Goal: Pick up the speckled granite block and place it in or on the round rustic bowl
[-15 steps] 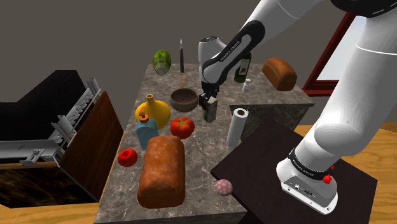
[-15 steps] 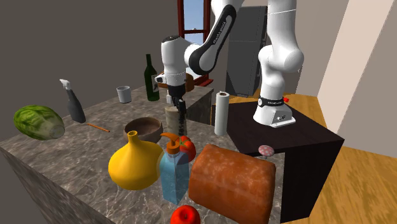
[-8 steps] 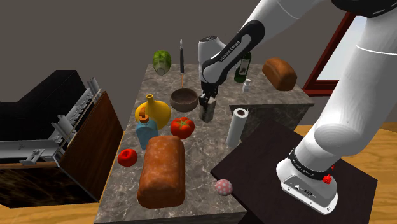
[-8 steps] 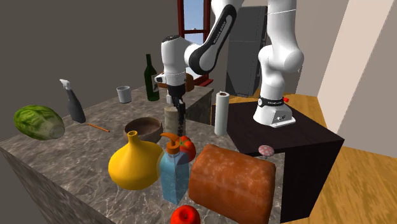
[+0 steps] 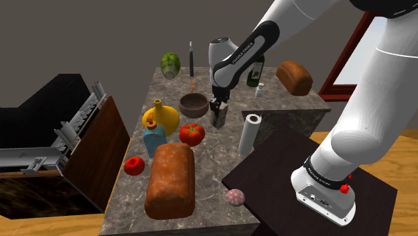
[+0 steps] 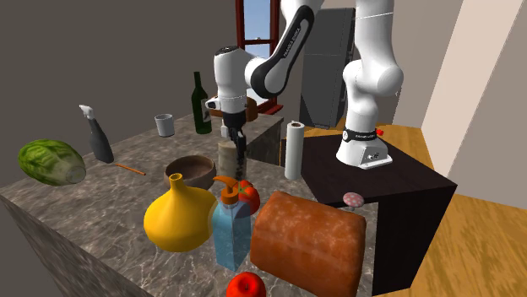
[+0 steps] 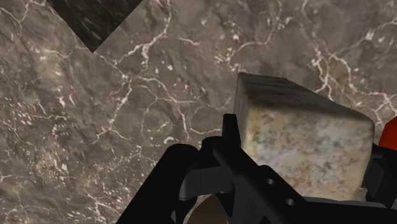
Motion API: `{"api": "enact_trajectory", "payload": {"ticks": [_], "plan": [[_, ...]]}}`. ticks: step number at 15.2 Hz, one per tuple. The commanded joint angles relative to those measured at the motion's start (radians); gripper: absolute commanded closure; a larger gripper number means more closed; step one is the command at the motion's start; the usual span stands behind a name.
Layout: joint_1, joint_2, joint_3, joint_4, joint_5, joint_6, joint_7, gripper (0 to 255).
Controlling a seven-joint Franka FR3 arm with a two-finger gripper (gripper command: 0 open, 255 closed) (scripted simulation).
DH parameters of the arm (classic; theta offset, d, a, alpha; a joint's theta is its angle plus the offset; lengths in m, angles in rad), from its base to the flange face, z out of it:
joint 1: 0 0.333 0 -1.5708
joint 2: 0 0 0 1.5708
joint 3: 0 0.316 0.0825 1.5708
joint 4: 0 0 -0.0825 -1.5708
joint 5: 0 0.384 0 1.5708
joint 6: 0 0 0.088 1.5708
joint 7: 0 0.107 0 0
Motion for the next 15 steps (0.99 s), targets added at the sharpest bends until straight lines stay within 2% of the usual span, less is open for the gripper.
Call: {"api": "enact_trajectory", "payload": {"ticks": [1, 15], "plan": [[-0.001, -0.017, 0.000, 0.002, 0.004, -0.020, -0.004, 255], [-0.002, -0.160, 0.007, 0.046, 0.043, -0.205, -0.041, 255]]}}
